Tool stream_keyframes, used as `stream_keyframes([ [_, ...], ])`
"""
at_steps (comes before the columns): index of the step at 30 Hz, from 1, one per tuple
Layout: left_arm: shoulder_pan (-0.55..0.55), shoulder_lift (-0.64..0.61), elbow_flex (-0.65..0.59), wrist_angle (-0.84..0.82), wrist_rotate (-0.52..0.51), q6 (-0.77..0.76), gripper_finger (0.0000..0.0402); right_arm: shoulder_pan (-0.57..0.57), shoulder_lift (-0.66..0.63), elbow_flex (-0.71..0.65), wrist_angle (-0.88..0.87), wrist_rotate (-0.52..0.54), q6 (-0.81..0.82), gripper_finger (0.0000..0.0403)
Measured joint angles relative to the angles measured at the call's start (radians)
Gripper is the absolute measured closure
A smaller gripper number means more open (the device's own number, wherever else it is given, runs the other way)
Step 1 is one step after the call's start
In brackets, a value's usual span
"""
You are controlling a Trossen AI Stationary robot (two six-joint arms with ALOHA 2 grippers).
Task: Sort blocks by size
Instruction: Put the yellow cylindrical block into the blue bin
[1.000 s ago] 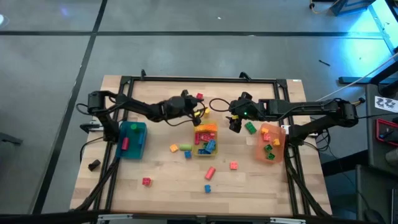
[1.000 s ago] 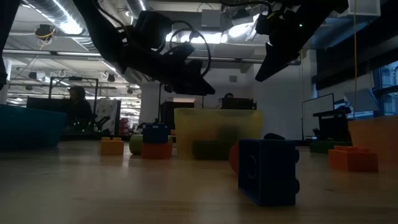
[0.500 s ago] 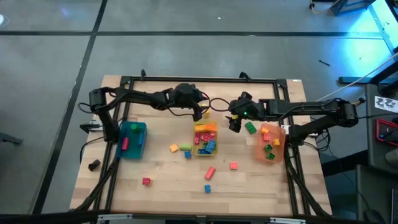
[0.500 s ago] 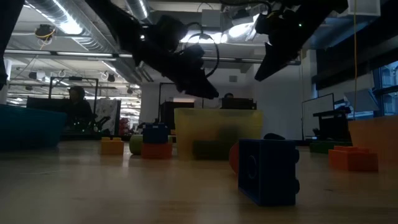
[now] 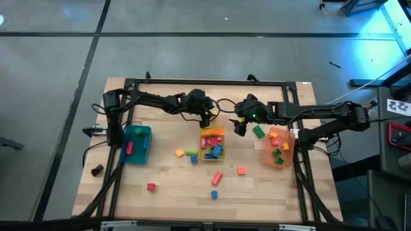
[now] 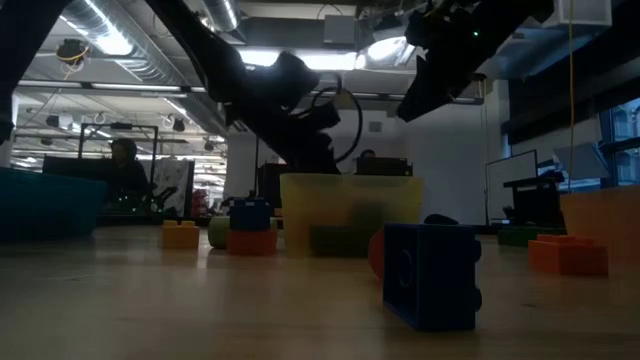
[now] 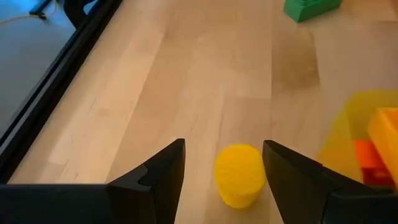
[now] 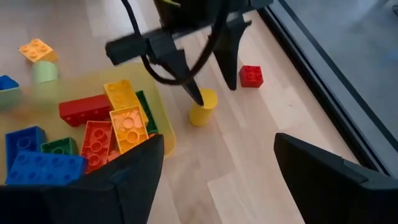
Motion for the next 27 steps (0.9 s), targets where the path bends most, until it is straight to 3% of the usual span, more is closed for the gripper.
stream_keyframes([
  [27, 0.004, 0.035, 0.0, -0.014, 0.024, -0.02, 0.0202, 0.0, 0.0, 0.0, -0.004, 0.014, 0.0, 0.0097],
])
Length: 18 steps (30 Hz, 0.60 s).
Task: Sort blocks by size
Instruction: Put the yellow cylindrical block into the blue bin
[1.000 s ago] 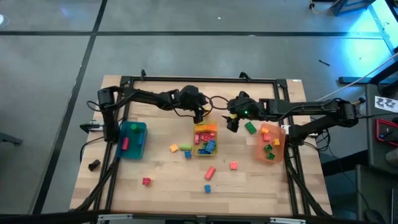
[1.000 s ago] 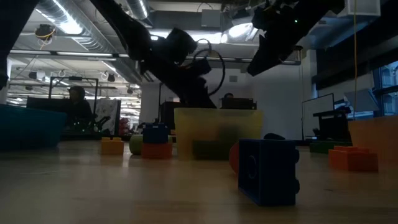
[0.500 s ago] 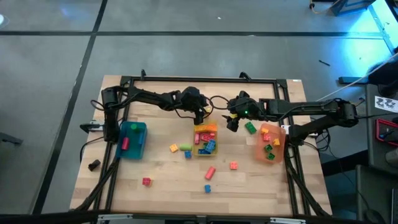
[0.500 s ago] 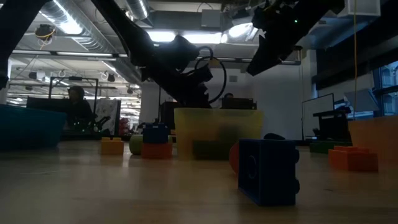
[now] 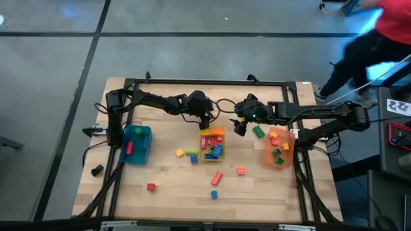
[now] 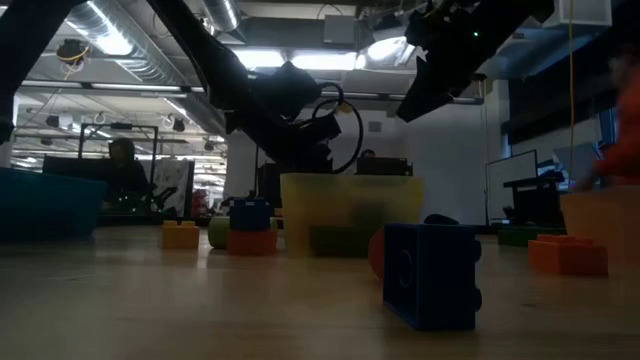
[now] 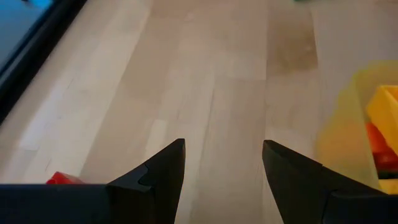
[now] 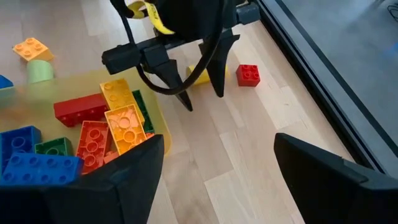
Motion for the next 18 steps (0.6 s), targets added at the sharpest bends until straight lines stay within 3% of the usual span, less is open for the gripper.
stream_keyframes([
  [6, 0.0, -0.014, 0.043, -0.069, -0.181, -0.162, 0.0202, 0.0, 0.0, 0.0, 0.0, 0.0, 0.0, 0.0097],
  [12, 0.0, -0.106, 0.127, -0.403, -0.423, -0.318, 0.0202, 0.0, 0.0, 0.0, -0.002, 0.0, 0.0, 0.0097],
  [18, 0.007, -0.174, 0.153, -0.741, -0.438, -0.623, 0.0202, 0.0, 0.0, 0.0, -0.001, 0.002, 0.0, 0.0097],
])
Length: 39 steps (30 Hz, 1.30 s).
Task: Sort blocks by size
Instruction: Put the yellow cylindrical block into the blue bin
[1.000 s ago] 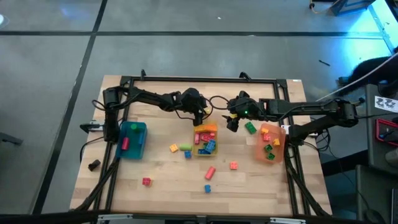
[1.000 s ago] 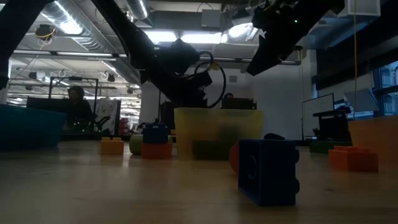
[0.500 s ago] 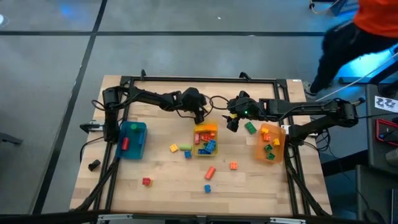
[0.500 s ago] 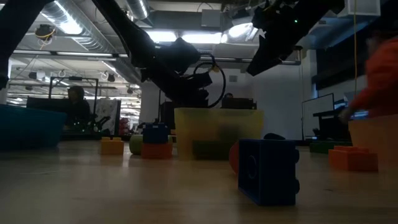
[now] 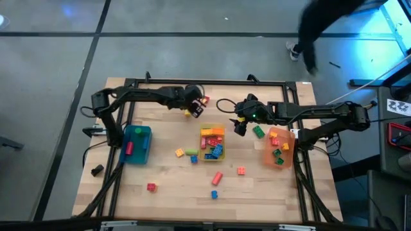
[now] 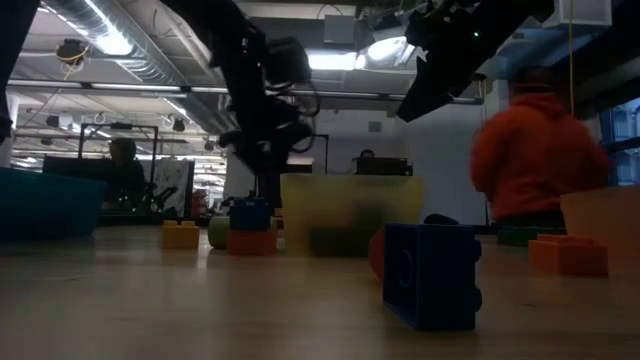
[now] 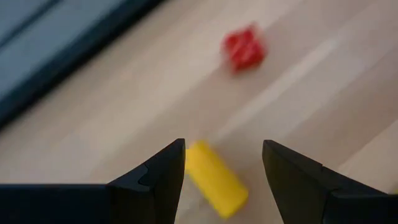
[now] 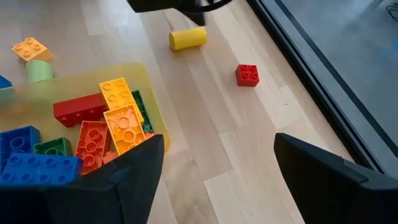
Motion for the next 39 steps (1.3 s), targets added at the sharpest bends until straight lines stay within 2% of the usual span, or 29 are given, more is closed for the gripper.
stream_keyframes([
  [7, 0.012, 0.008, -0.003, -0.261, -0.023, -0.244, 0.0202, 0.0, 0.0, 0.0, -0.01, 0.0, 0.0, 0.0097],
  [15, 0.017, 0.014, -0.106, -0.179, -0.022, -0.357, 0.0202, 0.0, 0.0, 0.0, -0.053, -0.002, 0.0, 0.0097],
  [21, 0.038, 0.014, -0.184, -0.181, -0.02, -0.431, 0.0202, 0.0, 0.0, 0.0, -0.053, -0.002, 0.0, 0.0097],
  [27, 0.053, 0.014, -0.233, -0.155, 0.016, -0.397, 0.0214, 0.0, 0.0, 0.0, -0.053, 0.0, -0.002, 0.0097],
  [33, 0.055, 0.008, -0.256, -0.106, 0.016, -0.252, 0.0282, 0.0, 0.0, 0.0, -0.052, -0.002, -0.003, 0.0097],
  [36, 0.056, 0.01, -0.238, -0.105, 0.022, -0.175, 0.0284, 0.0, 0.0, 0.0, -0.055, 0.003, 0.0, 0.0097],
  [39, 0.056, -0.002, -0.197, -0.109, 0.07, -0.107, 0.0284, 0.0, 0.0, 0.0, -0.07, 0.041, 0.006, 0.0097],
])
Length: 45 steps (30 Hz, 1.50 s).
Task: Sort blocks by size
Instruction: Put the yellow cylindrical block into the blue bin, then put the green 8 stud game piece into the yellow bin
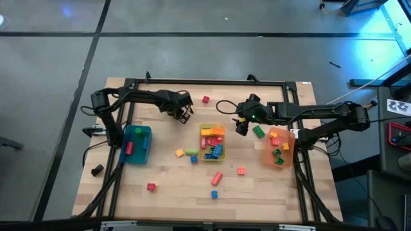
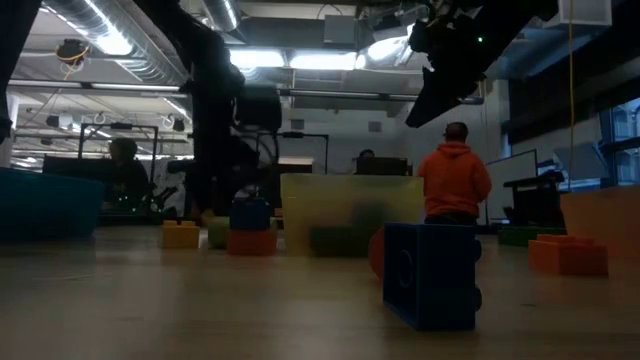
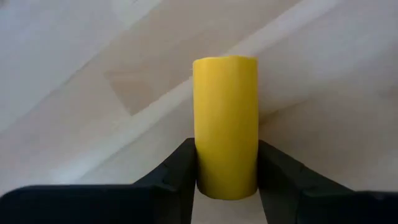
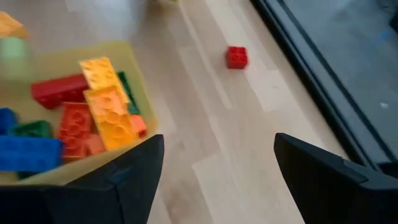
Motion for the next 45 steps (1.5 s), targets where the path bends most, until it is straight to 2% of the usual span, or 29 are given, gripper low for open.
stream_keyframes([
  [5, -0.011, -0.084, 0.087, -0.192, 0.207, 0.07, 0.0284, 0.0, 0.0, 0.0, -0.081, 0.012, 0.03, 0.0097],
  [9, -0.037, -0.191, 0.159, -0.415, 0.318, 0.069, 0.0284, 0.0, 0.0, 0.0, -0.141, 0.01, 0.091, 0.0097],
  [12, -0.075, -0.279, 0.188, -0.613, 0.35, 0.022, 0.0284, 0.0, 0.0, 0.0, -0.182, 0.011, 0.145, 0.0097],
  [18, -0.211, -0.446, 0.118, -0.831, 0.316, -0.277, 0.0284, 0.0, 0.0, 0.0, -0.288, 0.025, 0.258, 0.0097],
  [24, -0.351, -0.522, -0.037, -0.84, 0.296, -0.51, 0.0276, 0.0, 0.006, 0.0, -0.394, 0.138, 0.37, 0.0097],
  [29, -0.419, -0.525, -0.143, -0.824, 0.294, -0.558, 0.0257, -0.005, 0.042, 0.0, -0.465, 0.182, 0.453, 0.0097],
  [33, -0.439, -0.525, -0.217, -0.781, 0.295, -0.524, 0.0241, -0.049, 0.082, 0.0, -0.507, 0.129, 0.47, 0.0097],
  [39, -0.441, -0.526, -0.239, -0.765, 0.299, -0.49, 0.023, -0.151, 0.144, 0.0, -0.524, -0.073, 0.468, 0.0097],
  [45, -0.441, -0.548, -0.237, -0.759, 0.255, -0.456, 0.0239, -0.185, 0.194, 0.0, -0.56, -0.134, 0.468, 0.0097],
])
